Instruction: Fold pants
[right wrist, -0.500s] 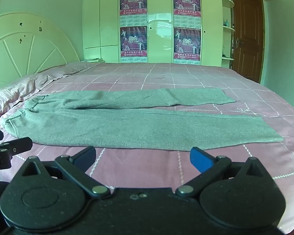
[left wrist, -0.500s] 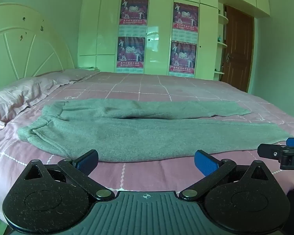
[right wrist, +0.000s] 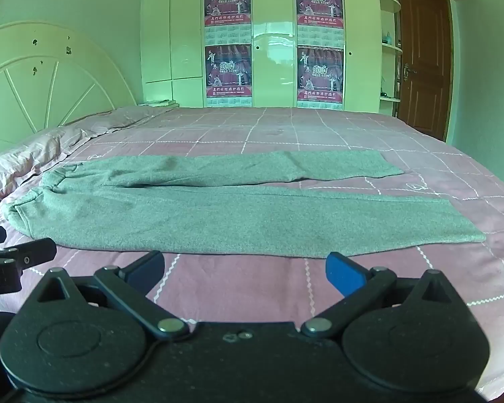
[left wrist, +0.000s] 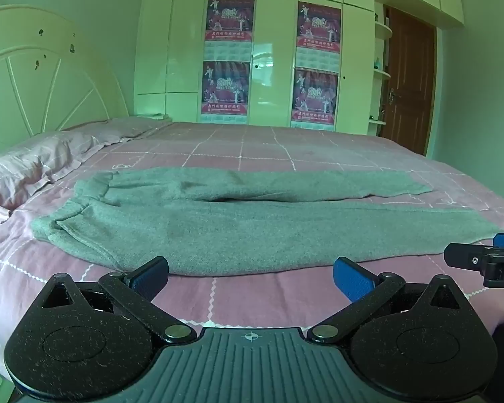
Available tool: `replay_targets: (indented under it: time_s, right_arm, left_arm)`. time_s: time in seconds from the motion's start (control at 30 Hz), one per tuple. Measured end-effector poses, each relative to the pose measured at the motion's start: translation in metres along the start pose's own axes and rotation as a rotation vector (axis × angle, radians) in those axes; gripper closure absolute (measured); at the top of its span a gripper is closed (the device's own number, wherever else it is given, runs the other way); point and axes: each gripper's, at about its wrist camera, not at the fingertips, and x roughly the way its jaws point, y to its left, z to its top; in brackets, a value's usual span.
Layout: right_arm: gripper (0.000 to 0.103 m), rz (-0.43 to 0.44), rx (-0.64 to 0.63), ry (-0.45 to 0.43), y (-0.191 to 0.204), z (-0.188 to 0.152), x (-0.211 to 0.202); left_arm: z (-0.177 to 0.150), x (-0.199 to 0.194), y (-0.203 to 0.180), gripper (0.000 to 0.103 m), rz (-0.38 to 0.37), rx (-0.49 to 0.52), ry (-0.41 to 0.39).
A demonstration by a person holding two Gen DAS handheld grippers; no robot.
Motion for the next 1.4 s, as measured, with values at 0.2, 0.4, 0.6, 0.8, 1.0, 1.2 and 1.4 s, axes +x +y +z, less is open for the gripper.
replay_targets:
  time_s: [0.2, 0.4, 0.6, 0.8, 1.0, 1.2, 1.4]
  right_arm:
    - [0.006, 0.0, 0.009, 0.003, -0.0006, -0.0011, 0.0017]
    - [0.006, 0.002, 0.013, 0.003, -0.0032, -0.0008, 0.0011]
    - [0.006, 0.002, 0.015, 0.005, -0.0031, -0.001, 0.0015]
    - [0.006, 0.003, 0.017, 0.006, -0.0032, -0.001, 0.0019]
    - [0.006, 0.002, 0.017, 0.008, -0.0047, -0.0009, 0.0019]
    - [0.006, 0.003, 0.02, 0.011, -0.0048, -0.0016, 0.0038]
    - [0.006, 0.003, 0.02, 0.012, -0.0049, -0.0017, 0.004]
  left_arm:
    - [0.0, 0.001, 0.0016, 0.0, 0.001, 0.0, 0.001]
    - [-0.0008, 0.0002, 0.0007, 0.0, 0.002, 0.005, -0.001]
    - [-0.0005, 0.0001, 0.0002, 0.0, 0.001, 0.005, 0.0]
    - [-0.0005, 0.0002, -0.0002, 0.0, 0.001, 0.008, 0.002]
    - [-0.0014, -0.0008, -0.0004, 0.0, 0.001, 0.012, 0.001]
    - [-0.0014, -0.0007, -0.0006, 0.0, 0.001, 0.014, 0.003]
    - [-0.0015, -0.0015, -0.0001, 0.0, 0.0, 0.014, 0.001]
